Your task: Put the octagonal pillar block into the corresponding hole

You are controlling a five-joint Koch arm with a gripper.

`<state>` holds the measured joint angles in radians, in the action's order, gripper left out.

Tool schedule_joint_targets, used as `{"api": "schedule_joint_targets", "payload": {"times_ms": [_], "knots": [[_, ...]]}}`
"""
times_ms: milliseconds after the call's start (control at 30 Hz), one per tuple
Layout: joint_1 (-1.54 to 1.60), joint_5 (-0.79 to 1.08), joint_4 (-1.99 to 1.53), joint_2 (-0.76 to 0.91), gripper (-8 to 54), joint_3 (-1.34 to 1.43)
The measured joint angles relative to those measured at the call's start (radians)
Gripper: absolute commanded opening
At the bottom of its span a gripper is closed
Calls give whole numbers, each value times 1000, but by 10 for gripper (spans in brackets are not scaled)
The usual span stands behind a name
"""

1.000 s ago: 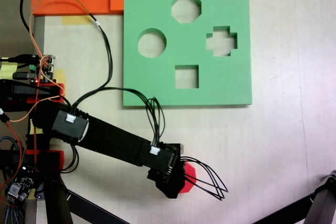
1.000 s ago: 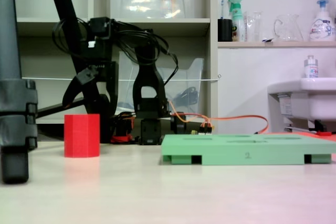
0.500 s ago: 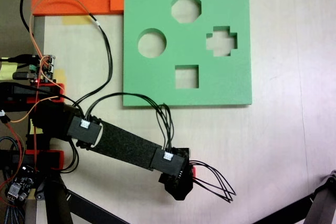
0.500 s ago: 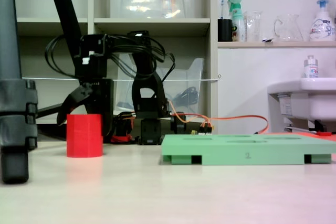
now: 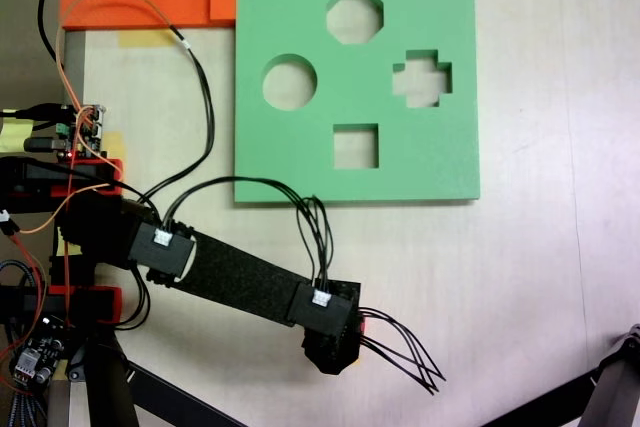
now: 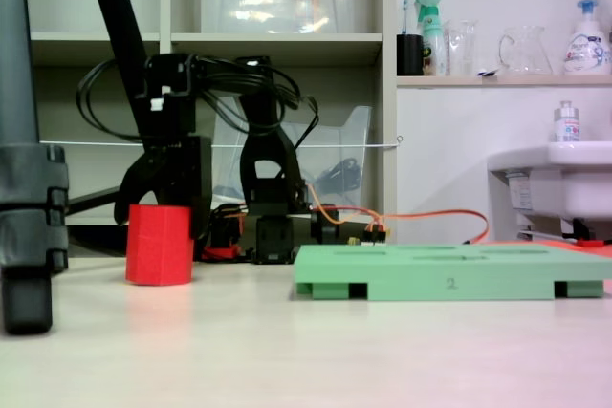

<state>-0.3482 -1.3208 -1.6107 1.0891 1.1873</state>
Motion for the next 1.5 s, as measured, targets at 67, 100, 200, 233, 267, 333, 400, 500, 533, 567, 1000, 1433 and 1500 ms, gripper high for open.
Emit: {"api": "schedule_joint_targets", "payload": {"times_ms": [67,100,200,233,267,333,400,500,533,567,1000,1433,1500], "knots": [[3,0,0,9,184,2],[8,0,-2,23,183,5],[29,0,-11,115,172,64],[38,-3,-26,149,155,67],[51,-12,-43,190,142,71],[94,-58,-84,295,138,69],[147,-117,-121,374,138,63],[275,-227,-193,413,138,-26],[331,-273,-198,433,138,-28],[385,-333,-206,451,139,-38],[1077,-982,-114,206,140,-322],[1192,-1184,92,-86,141,-647],[1192,-1195,101,-104,142,-653]]}}
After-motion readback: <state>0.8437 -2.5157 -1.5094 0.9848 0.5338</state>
